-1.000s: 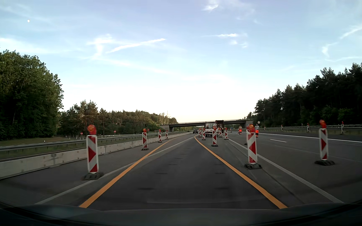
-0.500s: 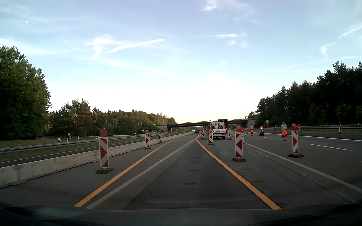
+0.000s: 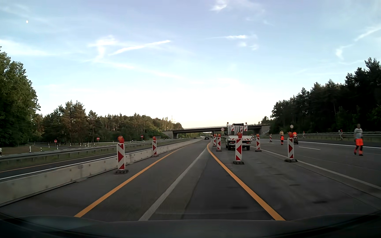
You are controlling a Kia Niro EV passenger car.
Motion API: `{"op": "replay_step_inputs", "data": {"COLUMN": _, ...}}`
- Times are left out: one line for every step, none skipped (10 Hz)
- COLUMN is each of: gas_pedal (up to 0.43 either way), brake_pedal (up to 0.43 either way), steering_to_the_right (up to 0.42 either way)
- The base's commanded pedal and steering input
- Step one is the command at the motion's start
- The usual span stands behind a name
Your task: Follow the waypoints while adhering to traffic rules and regulations
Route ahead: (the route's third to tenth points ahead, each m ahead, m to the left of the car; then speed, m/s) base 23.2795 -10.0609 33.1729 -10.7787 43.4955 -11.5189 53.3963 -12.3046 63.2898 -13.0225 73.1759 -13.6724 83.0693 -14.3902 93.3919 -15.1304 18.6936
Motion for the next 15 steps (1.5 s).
{"op": "replay_step_inputs", "data": {"gas_pedal": 0.079, "brake_pedal": 0.000, "steering_to_the_right": 0.001}}
{"op": "replay_step_inputs", "data": {"gas_pedal": 0.079, "brake_pedal": 0.000, "steering_to_the_right": 0.001}}
{"op": "replay_step_inputs", "data": {"gas_pedal": 0.087, "brake_pedal": 0.000, "steering_to_the_right": 0.002}}
{"op": "replay_step_inputs", "data": {"gas_pedal": 0.098, "brake_pedal": 0.000, "steering_to_the_right": 0.002}}
{"op": "replay_step_inputs", "data": {"gas_pedal": 0.098, "brake_pedal": 0.000, "steering_to_the_right": 0.002}}
{"op": "replay_step_inputs", "data": {"gas_pedal": 0.098, "brake_pedal": 0.000, "steering_to_the_right": 0.004}}
{"op": "replay_step_inputs", "data": {"gas_pedal": 0.098, "brake_pedal": 0.000, "steering_to_the_right": 0.007}}
{"op": "replay_step_inputs", "data": {"gas_pedal": 0.098, "brake_pedal": 0.000, "steering_to_the_right": 0.012}}
{"op": "replay_step_inputs", "data": {"gas_pedal": 0.098, "brake_pedal": 0.000, "steering_to_the_right": 0.015}}
{"op": "replay_step_inputs", "data": {"gas_pedal": 0.098, "brake_pedal": 0.000, "steering_to_the_right": 0.016}}
{"op": "replay_step_inputs", "data": {"gas_pedal": 0.098, "brake_pedal": 0.000, "steering_to_the_right": 0.016}}
{"op": "replay_step_inputs", "data": {"gas_pedal": 0.110, "brake_pedal": 0.000, "steering_to_the_right": 0.016}}
{"op": "replay_step_inputs", "data": {"gas_pedal": 0.110, "brake_pedal": 0.000, "steering_to_the_right": 0.016}}
{"op": "replay_step_inputs", "data": {"gas_pedal": 0.110, "brake_pedal": 0.000, "steering_to_the_right": 0.015}}
{"op": "replay_step_inputs", "data": {"gas_pedal": 0.110, "brake_pedal": 0.000, "steering_to_the_right": 0.012}}
